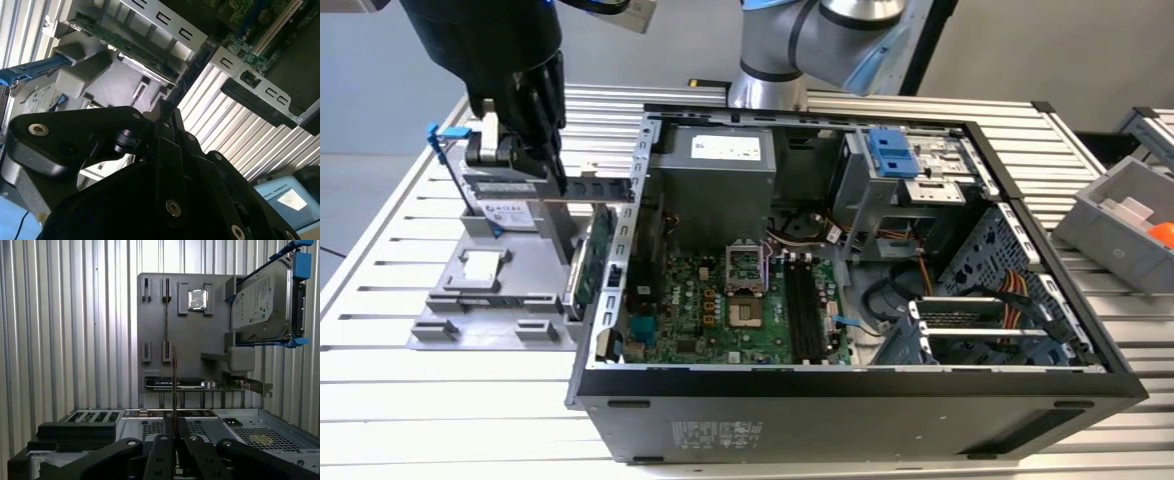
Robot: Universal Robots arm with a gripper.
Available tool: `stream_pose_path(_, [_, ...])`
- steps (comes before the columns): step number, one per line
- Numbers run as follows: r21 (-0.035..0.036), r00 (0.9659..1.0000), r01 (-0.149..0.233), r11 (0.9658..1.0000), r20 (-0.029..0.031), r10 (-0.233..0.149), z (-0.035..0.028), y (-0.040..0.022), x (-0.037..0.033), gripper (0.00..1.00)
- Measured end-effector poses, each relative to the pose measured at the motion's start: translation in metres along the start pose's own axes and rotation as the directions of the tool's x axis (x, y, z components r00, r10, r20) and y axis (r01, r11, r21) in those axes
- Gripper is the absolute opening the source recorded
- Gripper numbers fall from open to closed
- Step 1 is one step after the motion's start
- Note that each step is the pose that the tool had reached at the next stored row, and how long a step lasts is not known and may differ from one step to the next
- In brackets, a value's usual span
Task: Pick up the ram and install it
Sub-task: 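Pick up the ram and move it above insertion slot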
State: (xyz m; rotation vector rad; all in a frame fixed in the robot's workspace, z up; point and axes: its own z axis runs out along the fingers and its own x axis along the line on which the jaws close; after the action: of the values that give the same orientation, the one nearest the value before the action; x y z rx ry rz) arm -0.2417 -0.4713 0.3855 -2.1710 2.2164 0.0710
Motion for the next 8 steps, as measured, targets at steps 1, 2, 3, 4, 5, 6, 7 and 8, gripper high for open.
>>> stream_pose_path(1, [0.0000, 1.0000, 0.000, 1.0000, 0.0000, 0.000, 0.0001, -0.0032, -0.0015, 0.00])
stream_pose_path(2, [0.0000, 1.0000, 0.000, 1.0000, -0.0001, 0.000, 0.0001, -0.0114, -0.0031, 0.00])
stream_pose_path(3, [0.0001, 1.0000, 0.000, 1.0000, 0.0000, 0.000, 0.0001, -0.0128, -0.0032, 0.00])
stream_pose_path(4, [0.0000, 1.0000, 0.000, 1.0000, 0.0000, 0.000, 0.0001, -0.0139, -0.0033, 0.00])
stream_pose_path(5, [0.0000, 1.0000, 0.000, 1.0000, -0.0001, 0.000, 0.0001, -0.0152, -0.0034, 0.00])
stream_pose_path(6, [0.0000, 1.0000, 0.000, 1.0000, 0.0000, 0.000, 0.0001, -0.0164, -0.0035, 0.00])
stream_pose_path(7, [0.0000, 1.0000, 0.000, 1.0000, -0.0001, 0.000, 0.0001, -0.0177, -0.0036, 0.00])
stream_pose_path(8, [0.0000, 1.0000, 0.000, 1.0000, -0.0001, 0.000, 0.0001, -0.0189, -0.0037, 0.00])
